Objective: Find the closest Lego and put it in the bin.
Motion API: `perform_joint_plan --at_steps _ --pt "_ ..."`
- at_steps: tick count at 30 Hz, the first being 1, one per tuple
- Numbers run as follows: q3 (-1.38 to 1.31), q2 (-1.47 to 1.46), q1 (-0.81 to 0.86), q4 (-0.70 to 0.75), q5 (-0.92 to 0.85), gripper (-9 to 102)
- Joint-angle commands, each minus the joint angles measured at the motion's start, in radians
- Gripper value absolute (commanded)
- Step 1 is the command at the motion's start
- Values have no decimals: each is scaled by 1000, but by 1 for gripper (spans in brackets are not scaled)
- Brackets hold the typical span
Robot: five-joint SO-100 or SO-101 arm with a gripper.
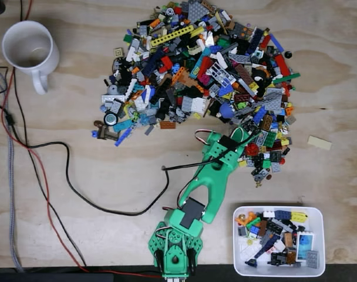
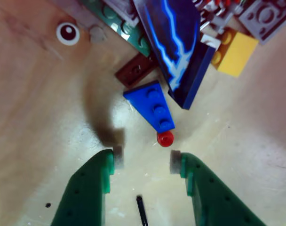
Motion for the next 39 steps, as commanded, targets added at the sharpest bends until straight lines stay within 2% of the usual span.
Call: perform_joint_plan --at_steps 1,7,15,30,39 --pt "-87 -6 -3 -17 18 14" --pt "-120 -54 34 -23 20 15" --pt "-245 -84 63 77 26 17" --pt "-282 -183 112 40 38 16" --pt "-236 -196 133 12 75 9"
